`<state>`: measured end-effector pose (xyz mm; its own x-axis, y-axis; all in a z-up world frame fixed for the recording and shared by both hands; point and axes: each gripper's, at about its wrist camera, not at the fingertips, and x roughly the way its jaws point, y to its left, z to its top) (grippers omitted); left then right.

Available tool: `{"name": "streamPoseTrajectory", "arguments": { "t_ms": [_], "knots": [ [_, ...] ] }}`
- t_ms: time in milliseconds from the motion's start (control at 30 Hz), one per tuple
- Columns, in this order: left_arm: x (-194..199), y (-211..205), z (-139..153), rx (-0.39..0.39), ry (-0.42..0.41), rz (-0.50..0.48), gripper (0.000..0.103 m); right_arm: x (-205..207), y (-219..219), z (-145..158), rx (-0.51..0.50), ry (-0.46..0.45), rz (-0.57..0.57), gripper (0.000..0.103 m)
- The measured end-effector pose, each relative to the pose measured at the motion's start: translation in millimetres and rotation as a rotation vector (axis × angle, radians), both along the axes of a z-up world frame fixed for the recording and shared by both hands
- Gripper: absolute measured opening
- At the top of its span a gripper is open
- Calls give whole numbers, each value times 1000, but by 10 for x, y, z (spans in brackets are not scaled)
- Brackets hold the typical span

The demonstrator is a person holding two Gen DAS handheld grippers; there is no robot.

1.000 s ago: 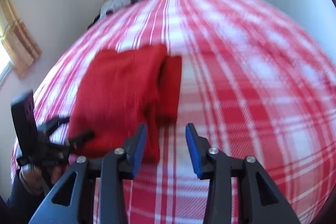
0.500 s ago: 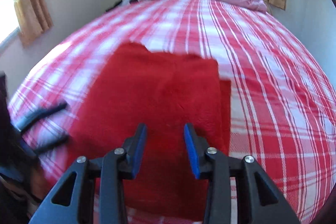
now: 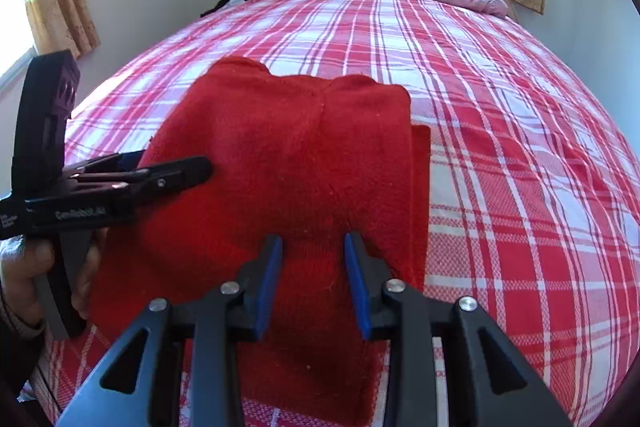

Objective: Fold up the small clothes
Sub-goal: 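Move both grippers to opposite edges of the folded sweater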

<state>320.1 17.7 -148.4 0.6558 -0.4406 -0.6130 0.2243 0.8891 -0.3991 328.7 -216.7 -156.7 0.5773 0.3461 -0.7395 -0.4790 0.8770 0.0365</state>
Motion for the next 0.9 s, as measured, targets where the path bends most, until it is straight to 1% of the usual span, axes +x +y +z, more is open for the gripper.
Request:
{"name": "streamPoseTrajectory", "arguments": {
  "t_ms": [100, 133, 167, 233, 267, 300, 367, 500, 667, 767, 900],
  "knots": [
    [-20, 25, -2, -5, 2, 6, 92, -3, -72, 96, 57, 0, 24, 38],
    [-39, 20, 10, -6, -8, 5, 92, 0, -103, 136, 80, 3, 20, 46],
    [-50, 10, 24, -1, -14, 7, 92, -8, -143, 191, 107, -4, 12, 61],
    [-117, 12, 76, 11, -52, 21, 92, -34, -218, 304, 149, -45, -12, 77],
    [-159, 21, 108, 16, -75, 28, 92, -34, -253, 355, 165, -63, -25, 81],
    [-206, 30, 142, 23, -98, 32, 92, -8, -279, 387, 171, -65, -40, 81],
    [-222, 34, 139, 32, -106, 37, 92, 91, -297, 394, 164, -42, -63, 81],
    [-85, -37, 16, 72, -17, 17, 92, 355, -388, 314, 198, 18, -101, 81],
    [-77, -26, -6, 53, -1, 7, 92, 693, -576, 118, 265, 103, -177, 82],
    [-53, -22, -31, 38, 15, 4, 92, 812, -654, -8, 320, 167, -177, 82],
    [-59, -33, -48, 30, 25, 3, 93, 890, -641, -108, 351, 192, -155, 82]
  ]
}}
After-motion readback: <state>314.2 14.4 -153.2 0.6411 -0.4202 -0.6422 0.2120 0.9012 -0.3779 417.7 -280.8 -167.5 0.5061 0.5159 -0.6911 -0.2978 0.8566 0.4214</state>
